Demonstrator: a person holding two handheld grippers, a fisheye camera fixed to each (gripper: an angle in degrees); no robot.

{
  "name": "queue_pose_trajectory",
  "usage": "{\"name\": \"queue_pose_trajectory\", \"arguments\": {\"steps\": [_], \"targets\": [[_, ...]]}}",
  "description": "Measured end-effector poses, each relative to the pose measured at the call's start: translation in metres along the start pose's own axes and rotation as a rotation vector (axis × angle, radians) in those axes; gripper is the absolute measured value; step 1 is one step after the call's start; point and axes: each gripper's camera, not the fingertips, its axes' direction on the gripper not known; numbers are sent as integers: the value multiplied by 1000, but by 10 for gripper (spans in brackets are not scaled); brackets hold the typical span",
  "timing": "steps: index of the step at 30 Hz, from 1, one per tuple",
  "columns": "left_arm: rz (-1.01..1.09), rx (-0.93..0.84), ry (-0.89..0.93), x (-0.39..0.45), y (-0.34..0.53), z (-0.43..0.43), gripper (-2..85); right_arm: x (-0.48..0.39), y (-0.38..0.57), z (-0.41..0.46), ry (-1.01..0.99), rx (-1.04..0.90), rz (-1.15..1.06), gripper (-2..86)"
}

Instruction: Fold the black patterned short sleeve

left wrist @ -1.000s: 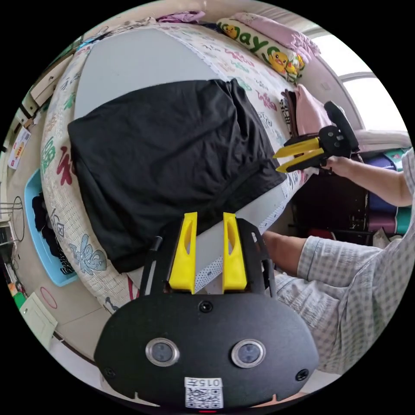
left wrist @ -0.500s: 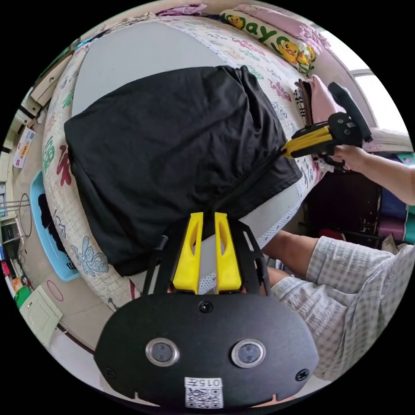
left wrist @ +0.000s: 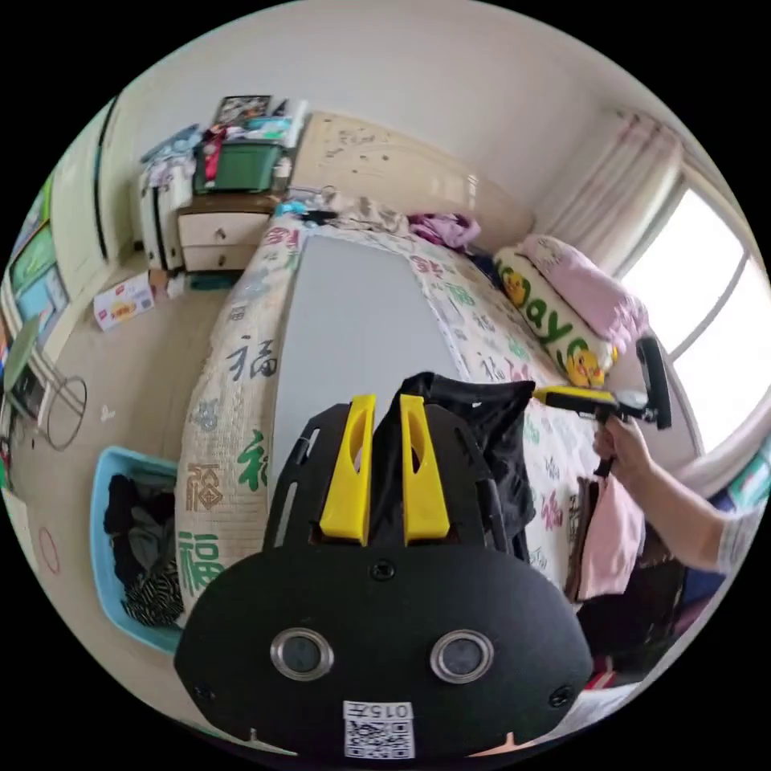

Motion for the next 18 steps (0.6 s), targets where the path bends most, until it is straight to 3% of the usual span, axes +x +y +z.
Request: {"name": "queue_pose_trajectory", "arguments": {"steps": [2,5,9,13,18], "targets": [[-30,5,48,-16,12,-7,64,10,30,1,-86,-7,-26,62],[-52,-152,-31,-46,68,-13,74,33,123,28,-112,-151,-28,73],[-219,-442,-172,-109,185,-30,88,86,290,78,-265,-434,244,100],[-377,-612,-203,-150,268,-55,103,107,399,92,-359,-512,466,113],[-482,-540,-76,-179,285,-69,98,100,436,126,-394,-584,498,115]]}}
